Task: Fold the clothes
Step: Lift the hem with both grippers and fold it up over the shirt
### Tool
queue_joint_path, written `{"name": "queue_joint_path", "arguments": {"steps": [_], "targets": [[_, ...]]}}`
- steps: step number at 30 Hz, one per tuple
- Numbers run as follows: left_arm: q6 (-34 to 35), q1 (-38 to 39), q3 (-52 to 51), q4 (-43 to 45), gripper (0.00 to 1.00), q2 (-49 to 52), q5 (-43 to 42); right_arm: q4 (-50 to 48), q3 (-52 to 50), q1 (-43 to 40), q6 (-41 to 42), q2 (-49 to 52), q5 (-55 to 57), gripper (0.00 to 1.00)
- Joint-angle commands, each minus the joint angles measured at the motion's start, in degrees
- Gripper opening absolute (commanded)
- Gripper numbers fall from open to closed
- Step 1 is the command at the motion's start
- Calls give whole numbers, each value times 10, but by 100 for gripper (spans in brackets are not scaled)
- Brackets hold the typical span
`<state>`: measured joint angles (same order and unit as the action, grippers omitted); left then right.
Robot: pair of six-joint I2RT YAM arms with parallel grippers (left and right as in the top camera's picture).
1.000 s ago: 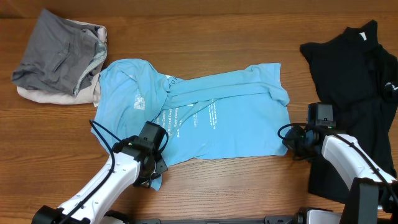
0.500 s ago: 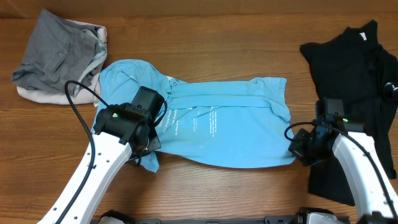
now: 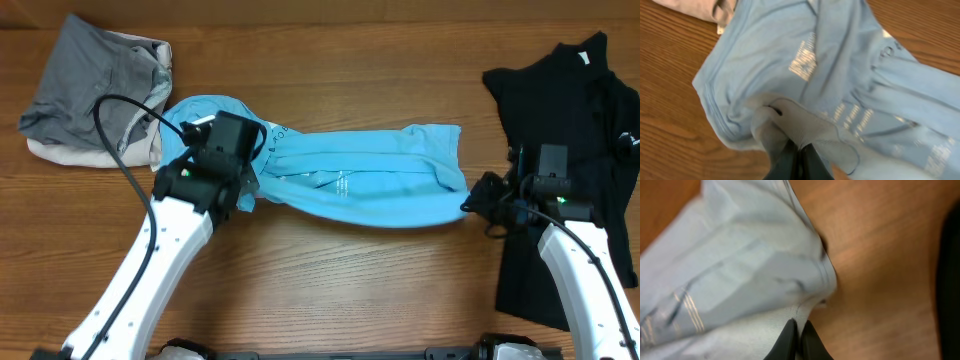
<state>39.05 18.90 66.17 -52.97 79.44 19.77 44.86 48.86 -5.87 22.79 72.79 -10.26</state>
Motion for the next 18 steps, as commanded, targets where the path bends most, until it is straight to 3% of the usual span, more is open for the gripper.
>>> {"name": "queue_joint_path", "arguments": {"steps": [1, 8, 18], "targets": [[-20, -42, 11, 23, 4, 45, 27, -59, 18, 1, -7, 17, -13, 4], [-83, -85, 11, 131, 4, 116, -10, -199, 18, 2, -5, 103, -55, 4], [-83, -84, 11, 202, 4, 196, -13, -311, 18, 2, -8, 170, -59, 4]]}}
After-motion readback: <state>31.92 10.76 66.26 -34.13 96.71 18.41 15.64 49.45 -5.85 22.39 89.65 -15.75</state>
